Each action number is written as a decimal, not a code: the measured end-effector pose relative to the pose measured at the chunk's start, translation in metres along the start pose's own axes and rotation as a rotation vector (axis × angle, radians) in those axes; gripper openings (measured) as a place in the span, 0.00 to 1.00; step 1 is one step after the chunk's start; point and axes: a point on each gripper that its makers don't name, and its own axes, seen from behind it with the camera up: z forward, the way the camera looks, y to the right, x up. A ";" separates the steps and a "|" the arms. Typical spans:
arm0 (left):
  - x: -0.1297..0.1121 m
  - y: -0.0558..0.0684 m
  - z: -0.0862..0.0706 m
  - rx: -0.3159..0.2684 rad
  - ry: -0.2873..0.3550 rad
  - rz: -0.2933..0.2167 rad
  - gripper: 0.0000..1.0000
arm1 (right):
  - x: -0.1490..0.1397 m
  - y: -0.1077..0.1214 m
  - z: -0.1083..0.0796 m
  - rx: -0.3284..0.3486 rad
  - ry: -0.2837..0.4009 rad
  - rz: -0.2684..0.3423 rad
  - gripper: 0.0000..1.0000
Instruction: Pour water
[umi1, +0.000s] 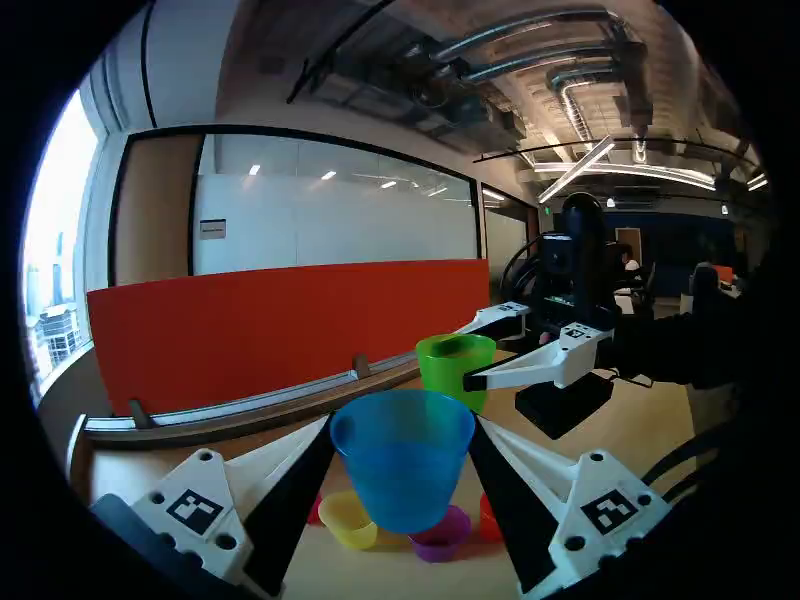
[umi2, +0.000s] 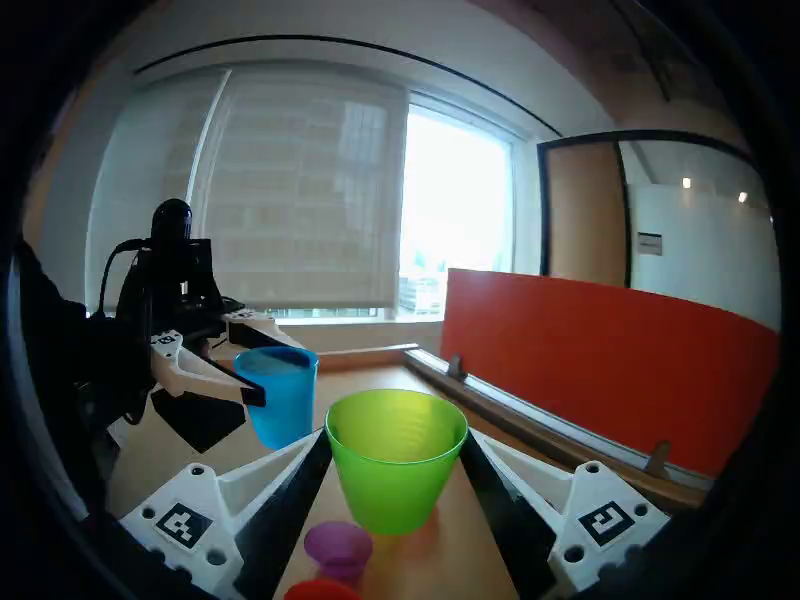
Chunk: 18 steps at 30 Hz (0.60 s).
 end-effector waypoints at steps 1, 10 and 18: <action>0.001 0.000 0.000 0.001 0.001 0.004 0.89 | 0.001 -0.001 -0.001 0.002 0.002 0.000 0.92; 0.011 -0.005 -0.002 0.015 0.006 0.030 0.89 | 0.005 -0.007 -0.004 0.019 0.011 0.007 0.92; 0.016 -0.007 -0.005 0.025 0.003 0.072 0.89 | 0.000 -0.018 -0.005 0.050 -0.001 0.002 0.92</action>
